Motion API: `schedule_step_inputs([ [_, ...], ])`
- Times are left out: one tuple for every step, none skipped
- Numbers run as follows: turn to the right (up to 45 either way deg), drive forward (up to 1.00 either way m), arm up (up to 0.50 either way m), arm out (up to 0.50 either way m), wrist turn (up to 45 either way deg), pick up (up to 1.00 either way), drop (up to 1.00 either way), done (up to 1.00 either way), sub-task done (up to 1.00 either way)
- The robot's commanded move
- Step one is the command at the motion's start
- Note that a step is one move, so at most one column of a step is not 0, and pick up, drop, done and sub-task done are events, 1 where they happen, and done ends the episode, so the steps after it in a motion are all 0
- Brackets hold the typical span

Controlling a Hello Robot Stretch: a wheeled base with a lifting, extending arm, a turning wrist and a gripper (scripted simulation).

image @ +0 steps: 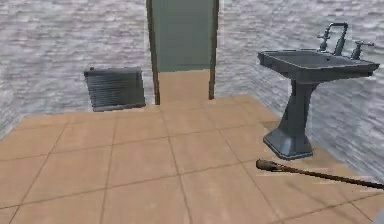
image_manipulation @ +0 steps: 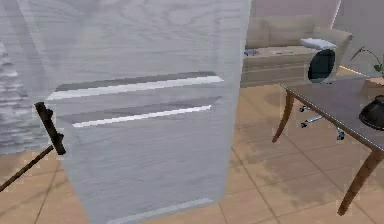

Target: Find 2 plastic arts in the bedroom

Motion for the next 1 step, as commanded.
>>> schedule_step_inputs([
  [-6.0, 0.00, 0.00, 0.00, 0.0, 0.00, 0.00, 0.00, 0.00],
])
